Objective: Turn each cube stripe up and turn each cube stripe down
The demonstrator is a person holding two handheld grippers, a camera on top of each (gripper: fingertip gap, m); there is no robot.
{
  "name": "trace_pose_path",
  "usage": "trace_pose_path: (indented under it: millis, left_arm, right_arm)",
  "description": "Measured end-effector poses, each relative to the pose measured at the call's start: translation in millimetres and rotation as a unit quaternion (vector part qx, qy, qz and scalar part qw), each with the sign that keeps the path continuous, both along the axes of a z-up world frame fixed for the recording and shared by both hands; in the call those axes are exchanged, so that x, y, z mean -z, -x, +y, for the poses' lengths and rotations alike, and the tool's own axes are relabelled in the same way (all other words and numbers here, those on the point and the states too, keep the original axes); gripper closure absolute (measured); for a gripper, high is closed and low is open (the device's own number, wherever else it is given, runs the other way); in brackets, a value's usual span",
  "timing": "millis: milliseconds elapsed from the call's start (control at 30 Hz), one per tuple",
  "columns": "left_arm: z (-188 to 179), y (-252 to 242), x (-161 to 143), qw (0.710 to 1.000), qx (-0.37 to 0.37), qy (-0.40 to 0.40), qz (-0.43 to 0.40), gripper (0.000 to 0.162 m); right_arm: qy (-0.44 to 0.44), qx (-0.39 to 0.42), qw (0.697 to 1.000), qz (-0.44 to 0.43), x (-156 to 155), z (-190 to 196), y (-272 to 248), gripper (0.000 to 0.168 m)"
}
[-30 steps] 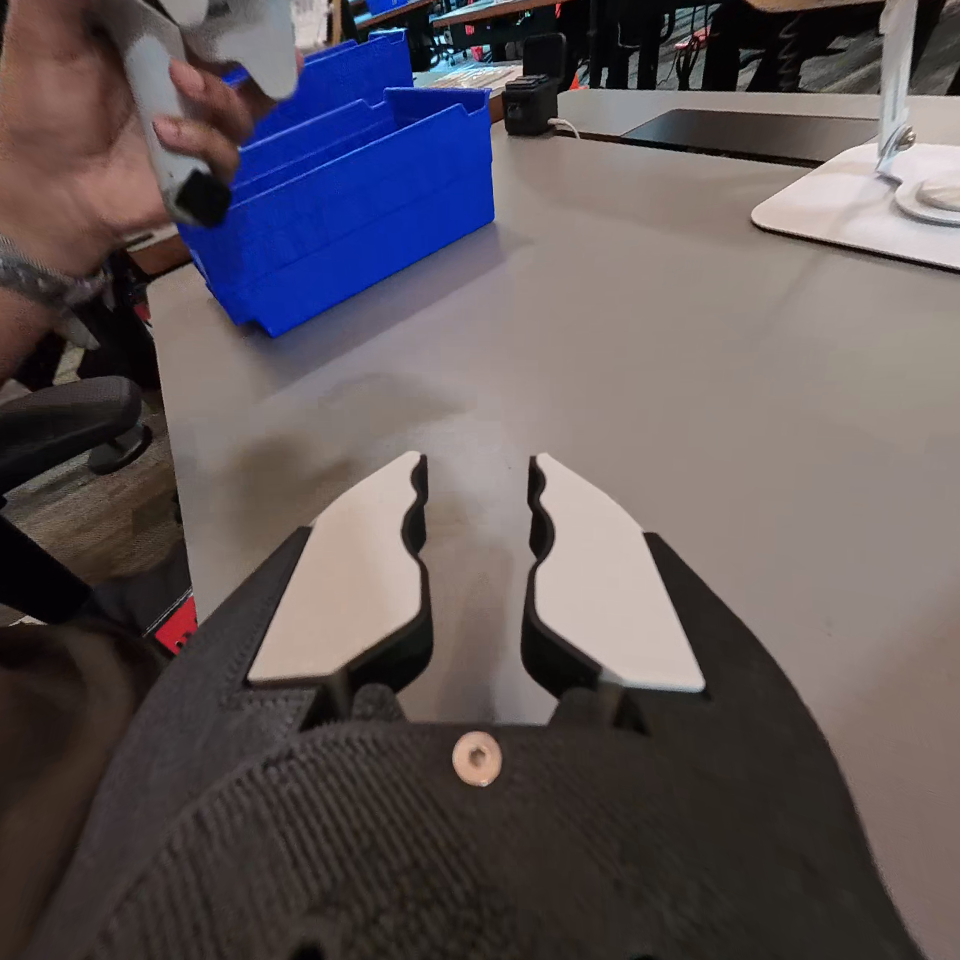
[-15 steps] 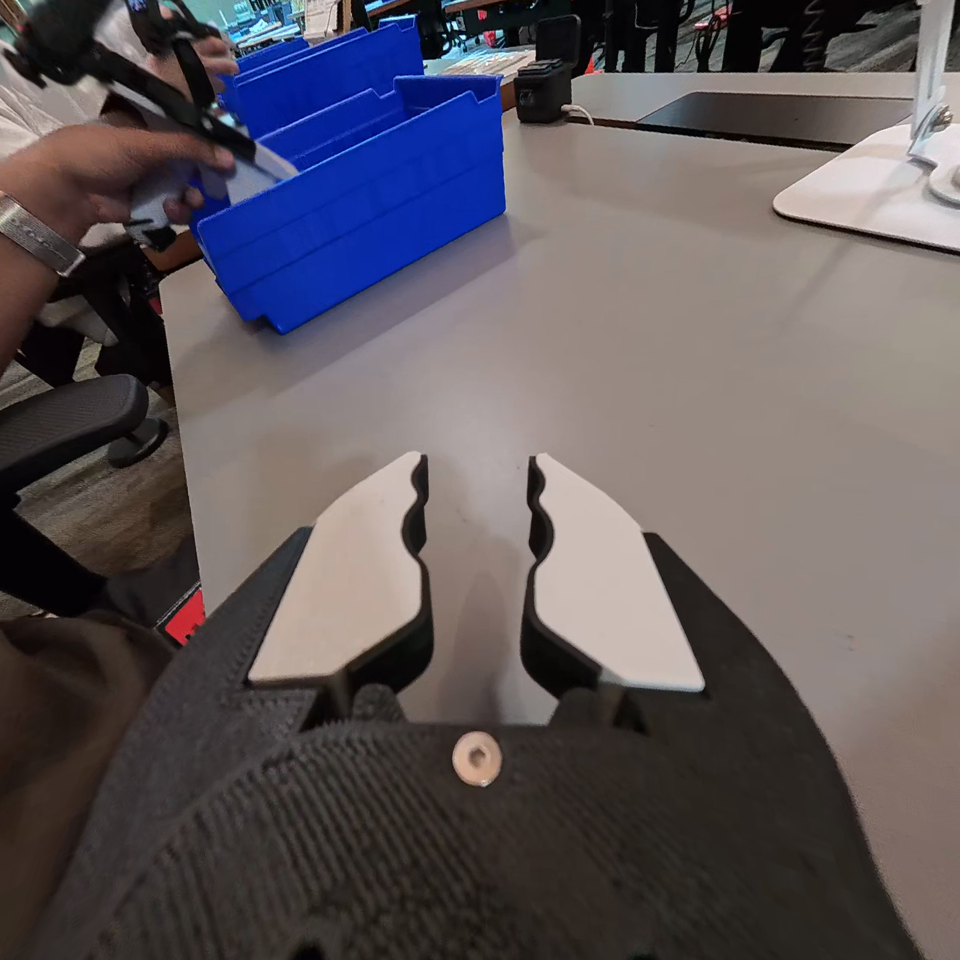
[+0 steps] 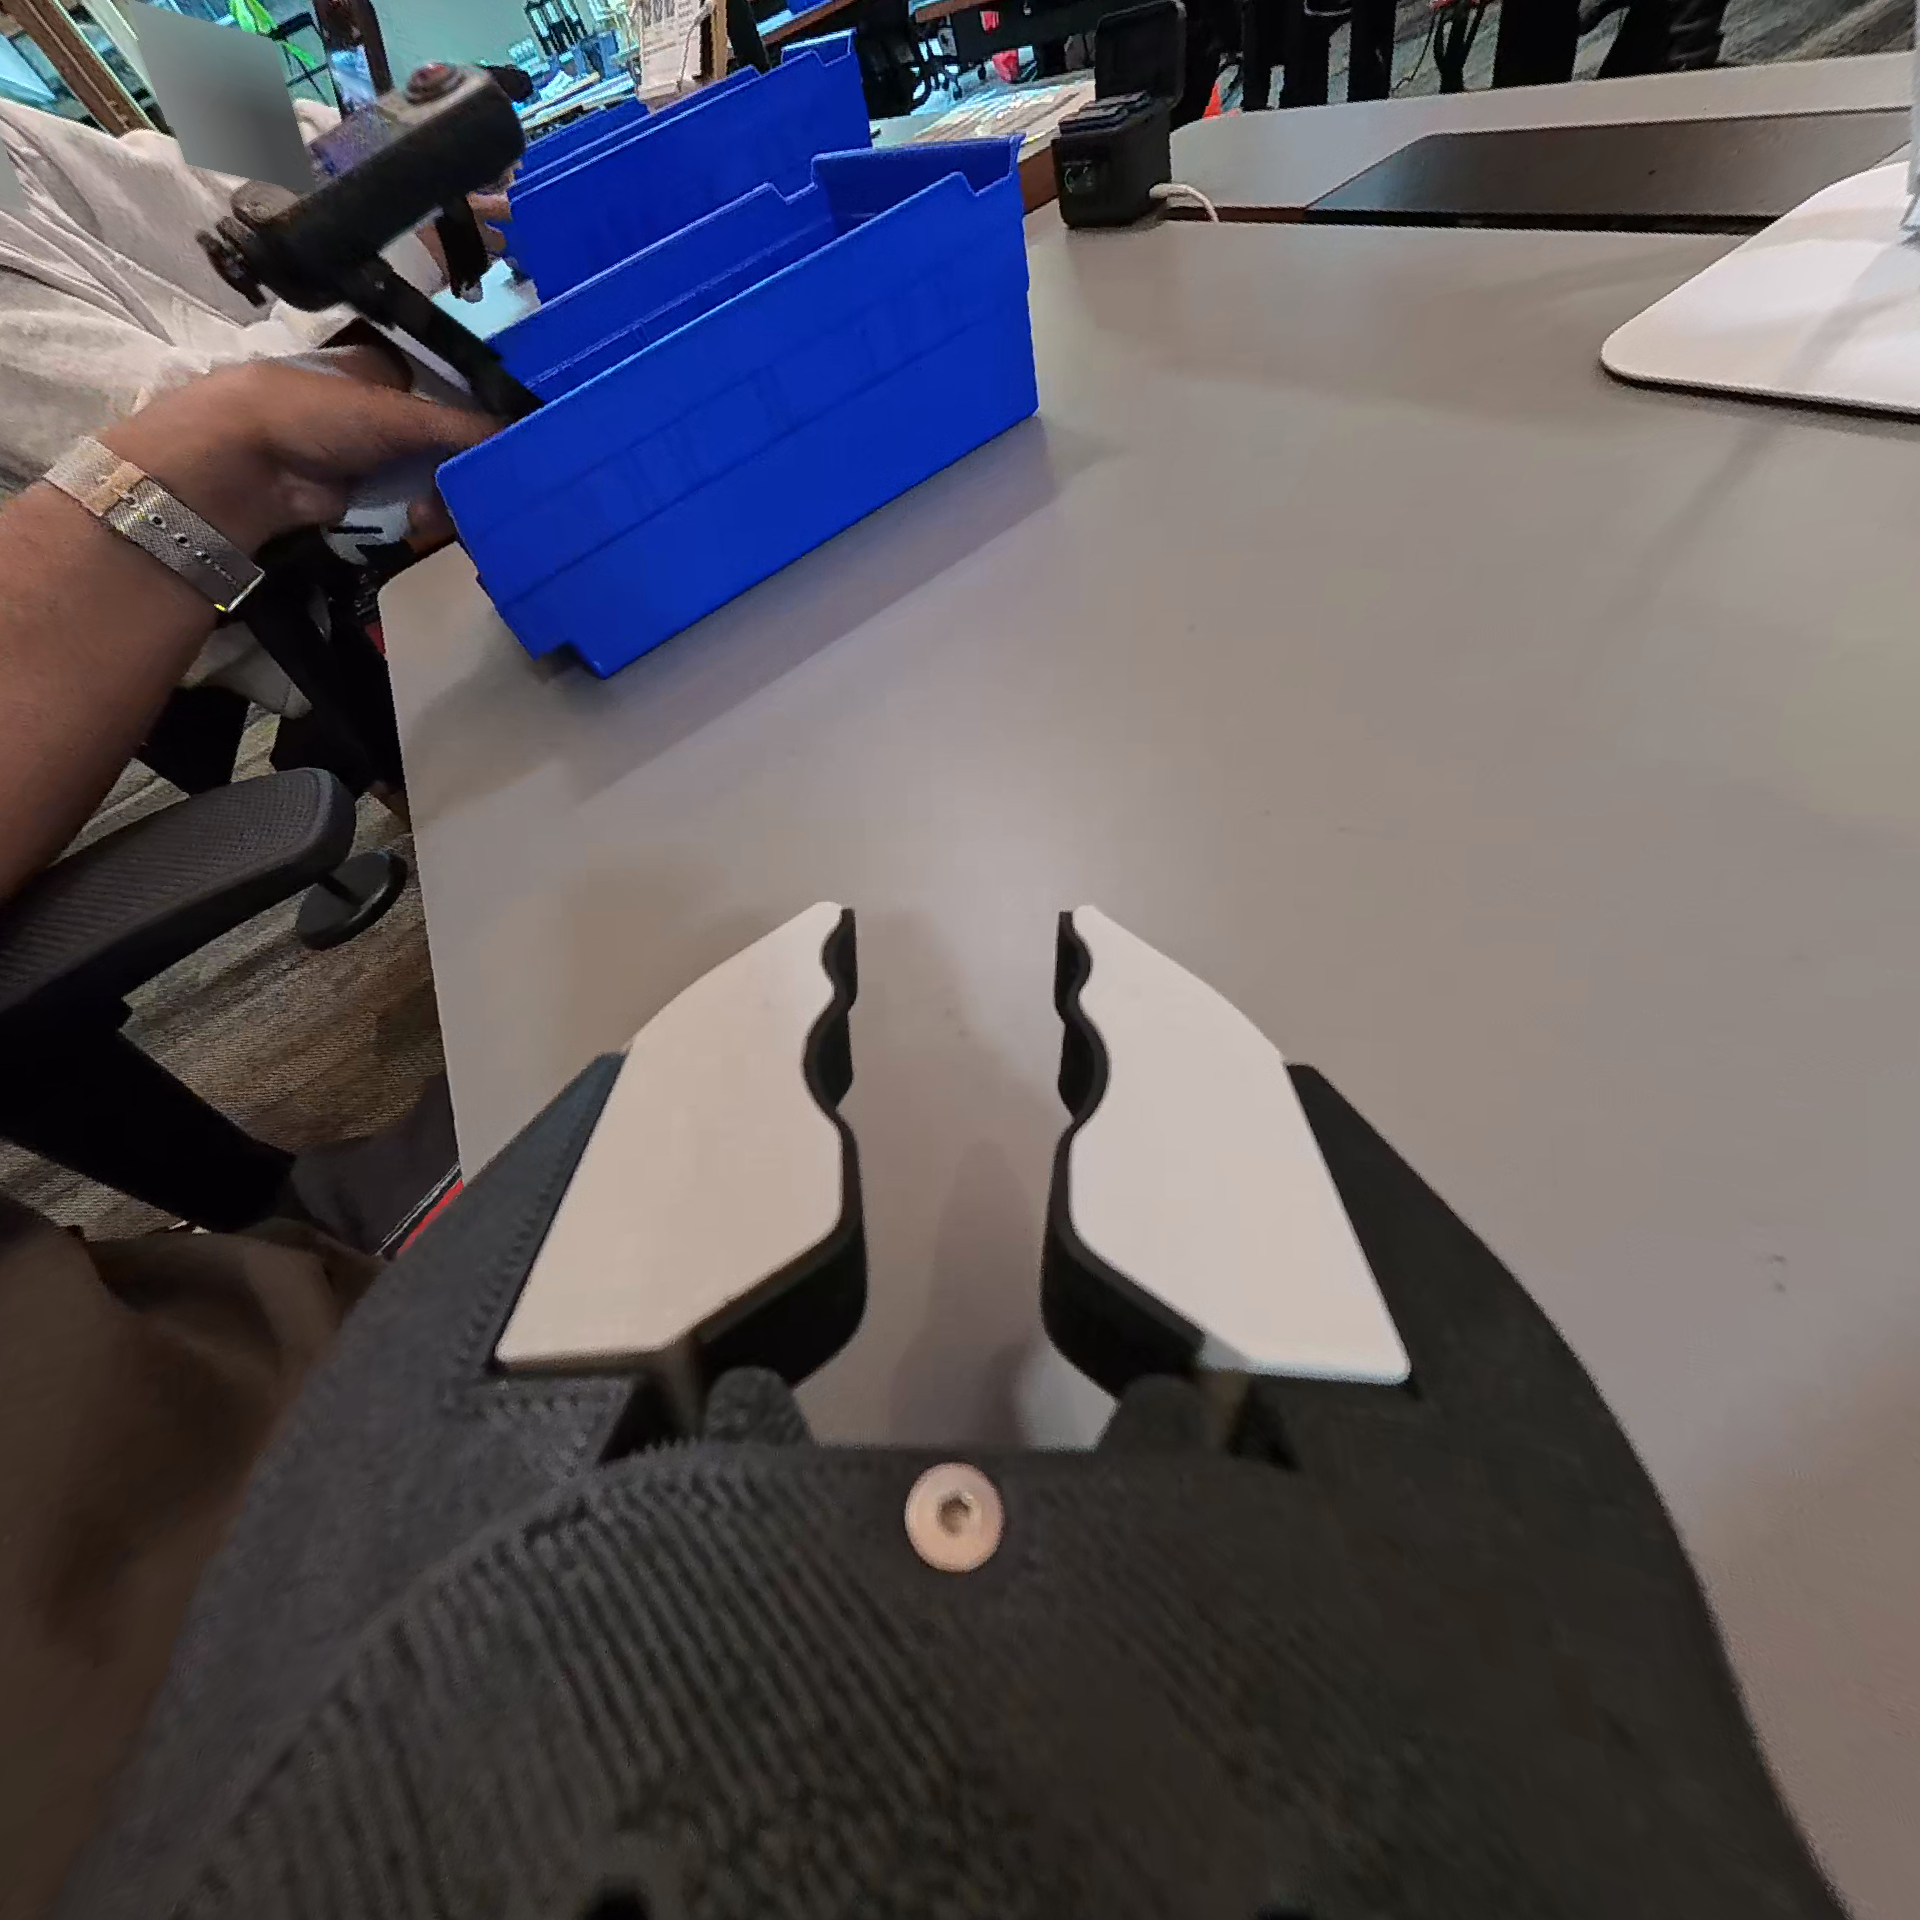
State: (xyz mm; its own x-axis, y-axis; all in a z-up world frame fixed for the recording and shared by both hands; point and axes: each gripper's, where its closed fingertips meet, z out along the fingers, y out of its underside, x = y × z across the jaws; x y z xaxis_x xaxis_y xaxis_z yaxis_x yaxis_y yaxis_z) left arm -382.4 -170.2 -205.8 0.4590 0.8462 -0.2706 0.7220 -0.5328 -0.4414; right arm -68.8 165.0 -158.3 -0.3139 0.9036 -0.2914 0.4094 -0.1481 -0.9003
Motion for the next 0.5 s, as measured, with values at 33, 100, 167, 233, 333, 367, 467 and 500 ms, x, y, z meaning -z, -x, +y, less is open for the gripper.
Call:
trace_pose_path:
  millis: [33,100,167,233,333,367,467,500]
  left_arm:
    - [0,-1,1,1.0,0.002,0.008,0.0,0.093]
    - [3,-3,0,1.0,0.008,0.004,-0.005,0.095]
    - [9,-5,-1,1.0,0.015,-0.021,-0.012,0.096]
    - [12,-5,-3,0.999,0.017,-0.036,-0.013,0.101]
    - [12,-3,-4,0.999,0.016,-0.047,-0.01,0.106]
    - [12,-1,-5,0.999,0.013,-0.05,-0.003,0.106]
    - [7,8,-9,0.999,-0.001,-0.027,0.034,0.103]
    - [5,10,-8,0.999,-0.001,-0.014,0.041,0.101]
  right_arm:
    - [0.002,0.0,1.0,-0.001,0,0,0,0.131]
    - [0.004,-0.001,1.0,-0.003,0,0,0,0.131]
    - [0.007,-0.001,1.0,-0.003,1,-1,0,0.131]
    - [0.01,-0.002,1.0,-0.004,0,-2,0,0.131]
    - [0.013,-0.004,1.0,-0.005,0,-3,0,0.131]
    - [0.013,-0.004,1.0,-0.005,0,-3,0,0.131]
    - [0.012,-0.005,1.0,-0.005,1,-3,0,0.131]
    - [0.013,-0.006,1.0,-0.006,1,-3,0,0.131]
